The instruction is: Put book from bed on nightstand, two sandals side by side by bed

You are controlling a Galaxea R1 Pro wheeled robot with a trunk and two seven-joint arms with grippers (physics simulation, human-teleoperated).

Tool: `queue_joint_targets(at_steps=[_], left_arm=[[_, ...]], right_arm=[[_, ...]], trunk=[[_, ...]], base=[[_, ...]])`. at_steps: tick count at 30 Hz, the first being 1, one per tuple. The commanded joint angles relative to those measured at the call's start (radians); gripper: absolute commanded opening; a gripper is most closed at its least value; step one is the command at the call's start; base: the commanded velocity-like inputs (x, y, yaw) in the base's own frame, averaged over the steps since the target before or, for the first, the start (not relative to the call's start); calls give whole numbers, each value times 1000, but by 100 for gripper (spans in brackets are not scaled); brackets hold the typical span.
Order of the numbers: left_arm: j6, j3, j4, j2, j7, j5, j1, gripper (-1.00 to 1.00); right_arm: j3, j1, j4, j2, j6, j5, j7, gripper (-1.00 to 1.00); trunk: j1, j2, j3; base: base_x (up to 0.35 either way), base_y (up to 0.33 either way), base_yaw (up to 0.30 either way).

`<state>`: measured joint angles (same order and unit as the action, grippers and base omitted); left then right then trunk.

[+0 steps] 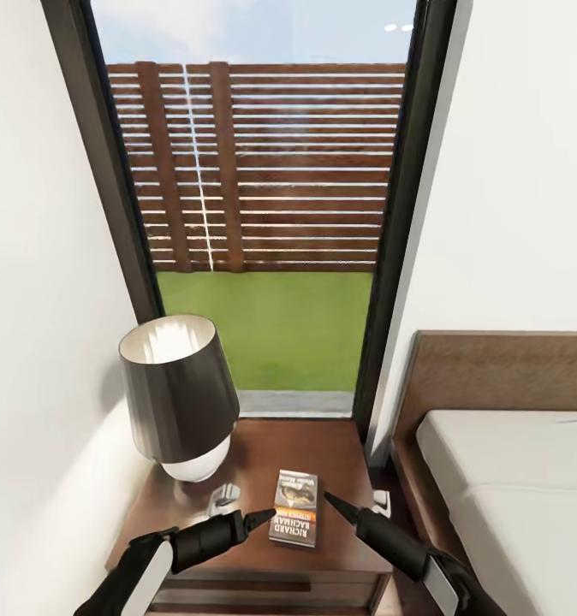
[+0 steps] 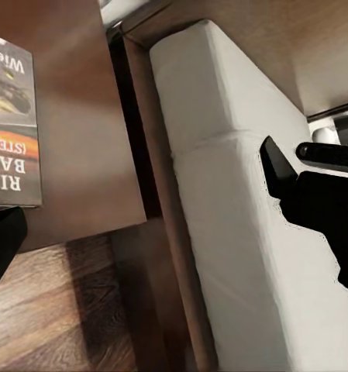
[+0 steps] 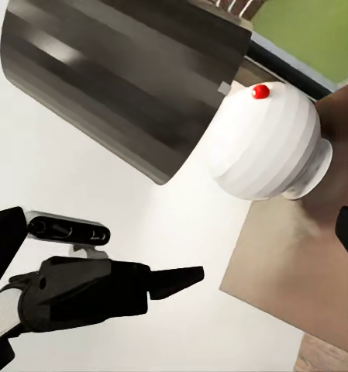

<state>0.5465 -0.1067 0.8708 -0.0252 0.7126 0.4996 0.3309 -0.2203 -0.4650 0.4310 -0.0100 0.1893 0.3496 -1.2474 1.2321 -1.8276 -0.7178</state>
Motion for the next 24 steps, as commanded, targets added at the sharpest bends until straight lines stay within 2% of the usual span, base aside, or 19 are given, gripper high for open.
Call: queue_joint_targets(at_steps=[1,4,7,9,10,11,15,18,21,24], left_arm=[[-8,-2,-12,-1,-2,-5,1,100],[-38,-2,-36,-2,-2,-38,0,100],[-89,-2,-69,-2,-2,-79,0,100],[-114,-2,-84,-2,-2,-92,0,100],[-163,-2,-117,-2,-1,-109,0,100],[-187,-2,-136,-2,-1,-113,0,100],[-260,-2,-208,-2,-1,-119,0,100],[-347,-2,-279,-2,0,-122,0,100],[-381,-2,-309,-2,0,-123,0,100],[-410,-2,-336,-2,-1,-139,0,100]], right_arm=[[-2,0,-3,-1,6,3,-4,100],[-2,1,-8,-10,2,3,-4,100],[-2,3,-17,-45,-21,4,-5,100],[-2,3,-26,-60,-41,4,-5,100],[-2,3,-57,-86,-92,5,-6,100],[-2,3,-77,-93,-120,5,-7,100],[-2,3,-178,-104,-229,5,-8,100],[-2,3,-282,-112,-340,4,-8,100],[-2,3,-300,-114,-375,3,-8,100],[-2,3,-316,-115,-391,3,-8,100]], trunk=[[-4,7,2],[-16,28,12],[-27,49,21],[-35,63,27],[-39,70,30],[-42,77,34],[-58,105,46],[-69,126,56],[-81,147,65],[-92,168,74]], base=[[0,0,0],[0,0,0],[0,0,0],[0,0,0],[0,0,0],[0,0,0],[0,0,0],[0,0,0],[0,0,0],[0,0,0]])
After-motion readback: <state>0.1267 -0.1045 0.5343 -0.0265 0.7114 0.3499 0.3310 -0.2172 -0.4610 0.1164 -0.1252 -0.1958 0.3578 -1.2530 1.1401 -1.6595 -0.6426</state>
